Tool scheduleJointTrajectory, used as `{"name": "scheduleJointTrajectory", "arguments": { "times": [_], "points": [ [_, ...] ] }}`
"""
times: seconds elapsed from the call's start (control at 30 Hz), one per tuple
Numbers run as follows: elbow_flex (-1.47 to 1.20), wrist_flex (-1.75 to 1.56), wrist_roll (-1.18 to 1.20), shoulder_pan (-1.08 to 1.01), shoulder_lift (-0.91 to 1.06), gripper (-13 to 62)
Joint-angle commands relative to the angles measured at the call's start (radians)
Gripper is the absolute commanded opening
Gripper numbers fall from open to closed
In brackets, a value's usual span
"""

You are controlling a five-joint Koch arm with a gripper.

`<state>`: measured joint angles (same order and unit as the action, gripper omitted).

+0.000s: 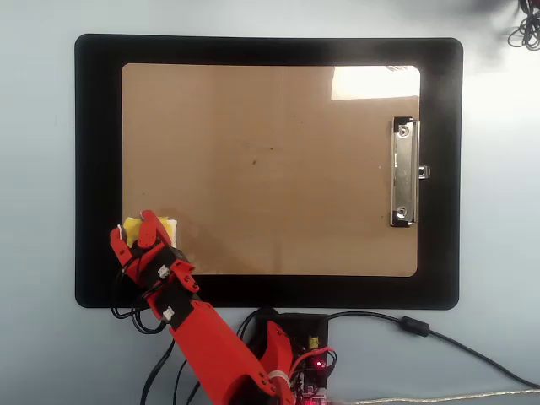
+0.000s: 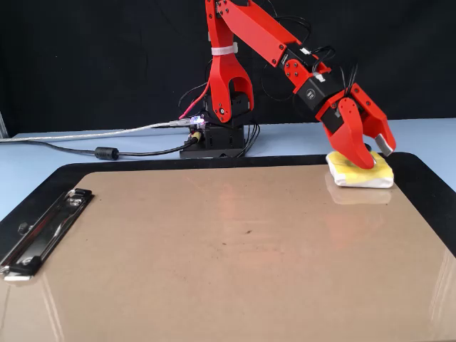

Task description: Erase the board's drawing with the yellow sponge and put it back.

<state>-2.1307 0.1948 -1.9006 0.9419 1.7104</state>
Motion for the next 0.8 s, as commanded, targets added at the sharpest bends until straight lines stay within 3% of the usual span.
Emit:
{"name": "scheduleJointTrajectory", "arguments": {
  "times": [0.0,0.13,0.27,0.4,0.6,0.77],
  "points": [
    [0.052,0.012,-0.046,0.008,0.095,32.8],
    [0.124,0.322,-0.057,-0.014,0.273,32.5],
    [0.334,0.920,-0.028,-0.161,0.353,32.7],
    [0.468,1.373,0.204,-0.388,0.350,32.9],
    [0.261,1.497,0.486,-0.807,0.397,32.8],
    [-0.081,1.431,0.509,-0.956,0.509,33.2]
  ]
}}
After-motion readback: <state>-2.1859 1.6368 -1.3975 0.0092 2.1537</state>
